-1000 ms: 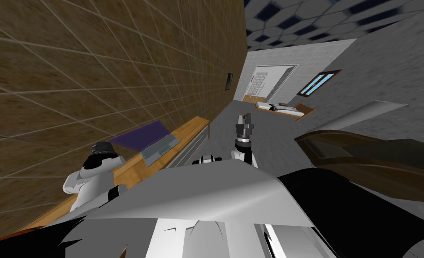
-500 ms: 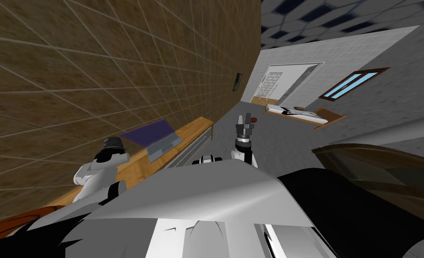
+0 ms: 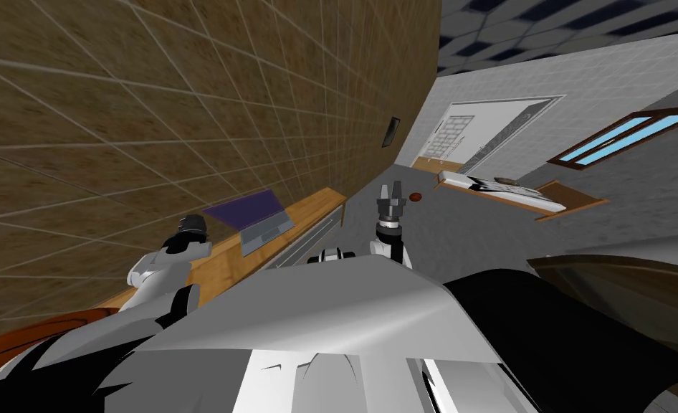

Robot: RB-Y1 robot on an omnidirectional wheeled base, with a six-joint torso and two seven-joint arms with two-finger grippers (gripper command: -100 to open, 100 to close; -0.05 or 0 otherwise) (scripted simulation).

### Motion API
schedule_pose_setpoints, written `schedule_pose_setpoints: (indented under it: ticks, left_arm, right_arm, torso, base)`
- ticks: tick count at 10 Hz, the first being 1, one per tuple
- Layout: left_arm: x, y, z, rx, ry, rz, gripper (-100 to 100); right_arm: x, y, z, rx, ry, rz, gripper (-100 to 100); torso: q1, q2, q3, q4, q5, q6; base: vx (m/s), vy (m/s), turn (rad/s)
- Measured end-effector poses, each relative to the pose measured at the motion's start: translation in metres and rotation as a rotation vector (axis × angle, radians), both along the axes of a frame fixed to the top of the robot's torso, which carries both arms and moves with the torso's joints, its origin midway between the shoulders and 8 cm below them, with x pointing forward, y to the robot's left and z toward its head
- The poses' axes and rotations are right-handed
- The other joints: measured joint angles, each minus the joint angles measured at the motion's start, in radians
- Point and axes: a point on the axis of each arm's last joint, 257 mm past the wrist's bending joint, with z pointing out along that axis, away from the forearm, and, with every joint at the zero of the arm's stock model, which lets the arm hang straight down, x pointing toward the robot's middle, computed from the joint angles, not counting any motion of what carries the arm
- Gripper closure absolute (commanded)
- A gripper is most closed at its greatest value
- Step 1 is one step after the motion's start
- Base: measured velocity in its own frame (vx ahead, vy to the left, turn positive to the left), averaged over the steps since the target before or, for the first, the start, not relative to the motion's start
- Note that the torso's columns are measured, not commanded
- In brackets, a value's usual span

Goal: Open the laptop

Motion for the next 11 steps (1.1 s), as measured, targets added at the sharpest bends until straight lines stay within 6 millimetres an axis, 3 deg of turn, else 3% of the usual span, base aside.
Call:
schedule_pose_setpoints:
  ticks: [4,5,10,11]
  left_arm:
    - [0.020,-0.013,-0.001,0.002,0.013,-0.067,100]
    - [0.020,-0.013,-0.002,0.002,0.013,-0.069,-100]
    - [0.019,-0.011,0.017,0.050,-0.051,-0.063,-100]
    - [0.019,-0.012,0.018,0.054,-0.053,-0.064,-100]
  right_arm:
    - [0.000,0.000,0.000,0.000,0.000,0.000,0]
    - [0.000,0.000,0.000,0.000,0.000,0.000,0]
    - [0.000,0.000,0.000,0.000,0.000,0.000,0]
    - [0.000,0.000,0.000,0.000,0.000,0.000,0]
  torso:
    - [0.001,0.000,0.000,0.000,0.000,0.000]
    - [0.003,0.001,0.001,0.000,0.001,0.000]
    - [0.001,-0.001,0.000,0.000,0.000,-0.001]
    - [0.003,0.001,0.001,0.000,0.000,-0.001]
  base:
    - [0.041,-0.048,0.128]
    - [0.025,-0.029,0.005]
    - [0.041,-0.053,0.010]
    - [-0.009,-0.005,-0.288]
